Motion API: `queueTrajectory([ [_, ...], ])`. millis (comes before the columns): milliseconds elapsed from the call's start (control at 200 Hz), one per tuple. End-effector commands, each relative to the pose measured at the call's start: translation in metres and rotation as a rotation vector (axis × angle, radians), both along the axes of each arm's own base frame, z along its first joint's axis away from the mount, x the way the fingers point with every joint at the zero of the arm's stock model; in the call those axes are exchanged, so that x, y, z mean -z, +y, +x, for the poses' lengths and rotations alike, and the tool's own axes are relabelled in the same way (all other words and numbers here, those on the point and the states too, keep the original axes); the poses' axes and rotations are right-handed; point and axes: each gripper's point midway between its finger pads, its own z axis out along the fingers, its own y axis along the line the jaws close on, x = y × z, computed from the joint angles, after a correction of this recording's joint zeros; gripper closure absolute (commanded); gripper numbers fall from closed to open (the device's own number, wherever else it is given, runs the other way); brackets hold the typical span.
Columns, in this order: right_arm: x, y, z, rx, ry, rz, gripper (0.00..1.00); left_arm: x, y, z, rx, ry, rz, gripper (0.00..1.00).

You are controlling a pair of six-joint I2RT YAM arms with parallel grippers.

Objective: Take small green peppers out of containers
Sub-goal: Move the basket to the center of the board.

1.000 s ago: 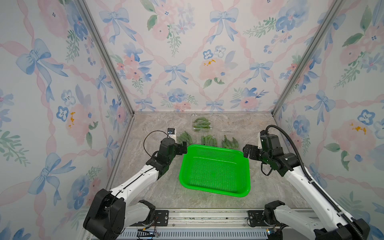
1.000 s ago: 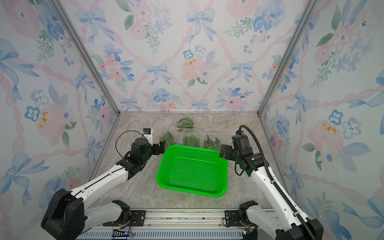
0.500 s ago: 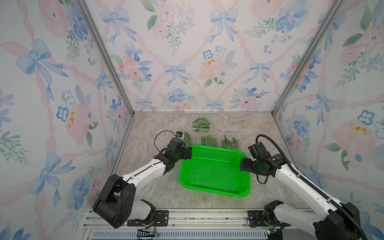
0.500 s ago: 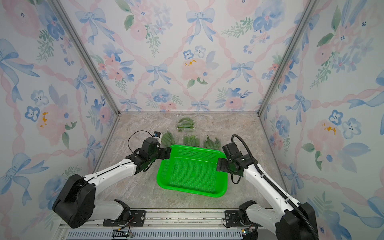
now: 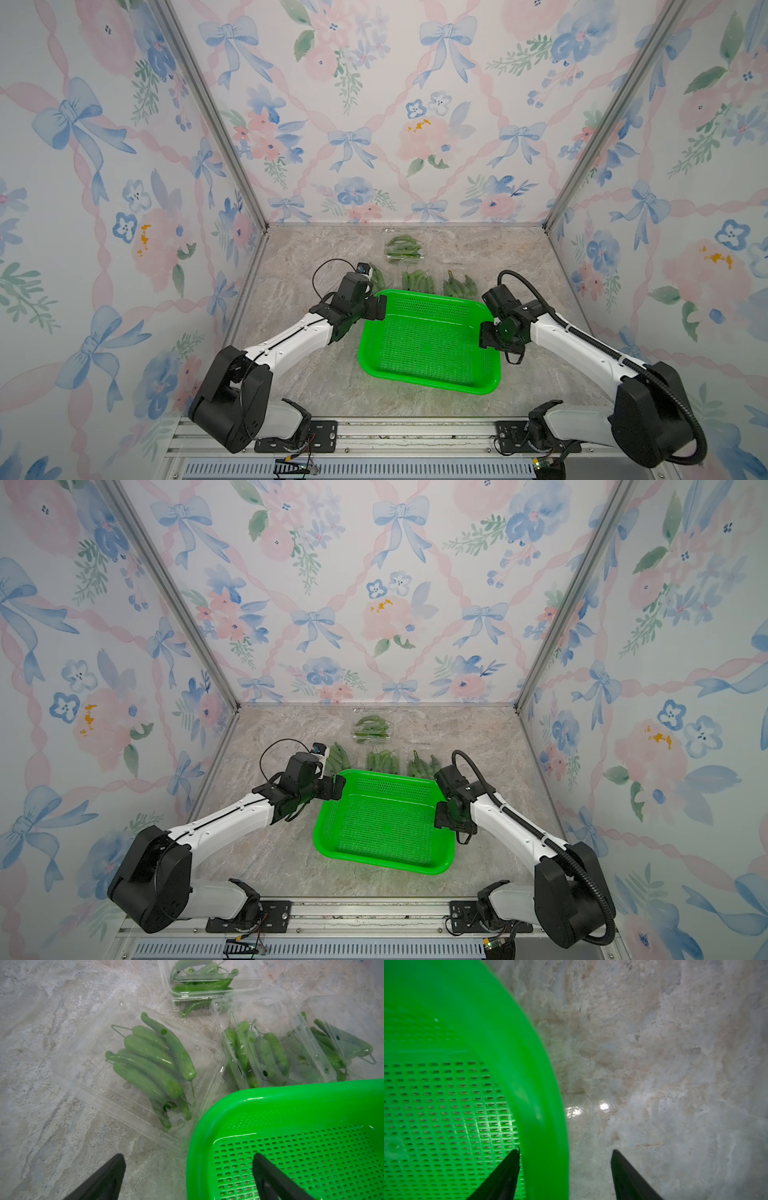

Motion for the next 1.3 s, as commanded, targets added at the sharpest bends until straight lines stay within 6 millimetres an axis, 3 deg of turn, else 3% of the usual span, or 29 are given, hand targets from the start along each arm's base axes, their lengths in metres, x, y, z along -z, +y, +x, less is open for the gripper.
queueTrajectory([
  [0, 0.001, -0.001, -0.003, -0.027, 0.025, -0.026, 0.37, 0.002, -0.003, -0.003, 0.027, 0.019, 0.008, 0.02],
  [250, -0.002, -0.020, -0.003, -0.025, 0.088, -0.048, 0.60, 0.013, -0.014, -0.007, 0.067, 0.068, -0.015, 0.02],
  [430, -0.015, -0.052, 0.003, 0.009, 0.133, -0.107, 0.62, 0.008, -0.017, -0.011, 0.079, 0.054, -0.021, 0.02],
  [655, -0.020, -0.085, 0.025, 0.098, 0.154, -0.090, 0.56, 0.003, -0.029, -0.012, 0.106, 0.047, -0.032, 0.02],
  [795, -0.013, -0.105, 0.042, 0.127, 0.192, -0.136, 0.46, -0.006, -0.041, -0.007, 0.116, 0.018, -0.017, 0.02],
  [1005, -0.006, -0.128, 0.084, 0.167, 0.182, -0.138, 0.36, -0.020, -0.072, 0.000, 0.172, -0.045, 0.036, 0.02],
  [1135, -0.017, -0.129, 0.110, 0.144, 0.147, -0.139, 0.27, -0.022, -0.086, 0.004, 0.198, -0.055, 0.050, 0.02],
  [1295, -0.050, -0.134, 0.130, 0.174, 0.031, -0.119, 0.15, -0.034, -0.101, 0.012, 0.236, -0.090, 0.057, 0.02],
])
